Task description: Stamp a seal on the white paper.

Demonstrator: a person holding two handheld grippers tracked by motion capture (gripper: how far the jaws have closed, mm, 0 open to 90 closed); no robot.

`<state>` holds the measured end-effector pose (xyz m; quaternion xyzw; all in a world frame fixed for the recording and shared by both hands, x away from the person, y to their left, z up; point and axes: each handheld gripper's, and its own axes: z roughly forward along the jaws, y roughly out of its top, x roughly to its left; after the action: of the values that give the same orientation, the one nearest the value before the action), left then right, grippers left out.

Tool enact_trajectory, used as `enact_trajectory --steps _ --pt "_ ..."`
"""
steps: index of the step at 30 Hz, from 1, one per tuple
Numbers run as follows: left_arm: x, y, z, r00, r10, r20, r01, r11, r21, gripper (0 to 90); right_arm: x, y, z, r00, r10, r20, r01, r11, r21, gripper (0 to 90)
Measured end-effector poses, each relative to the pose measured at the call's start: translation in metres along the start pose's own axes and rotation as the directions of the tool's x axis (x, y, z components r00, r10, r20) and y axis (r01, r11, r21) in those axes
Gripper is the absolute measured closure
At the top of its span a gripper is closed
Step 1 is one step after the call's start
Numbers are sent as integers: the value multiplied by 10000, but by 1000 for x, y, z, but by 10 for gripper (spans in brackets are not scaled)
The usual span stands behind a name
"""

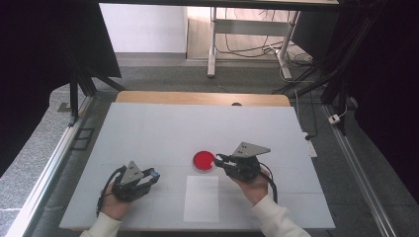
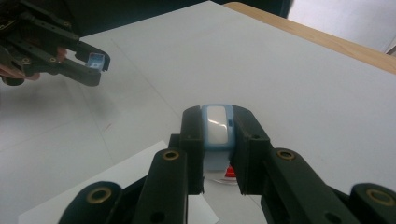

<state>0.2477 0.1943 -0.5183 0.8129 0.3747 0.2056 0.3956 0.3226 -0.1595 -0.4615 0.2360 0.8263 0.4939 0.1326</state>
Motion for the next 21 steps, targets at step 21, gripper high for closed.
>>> enact_trajectory --steps 21 --pt "-1 0 0 9999 -76 76 76 10000 -38 649 29 -10 -1 9959 -292 -861 321 9989 327 753"
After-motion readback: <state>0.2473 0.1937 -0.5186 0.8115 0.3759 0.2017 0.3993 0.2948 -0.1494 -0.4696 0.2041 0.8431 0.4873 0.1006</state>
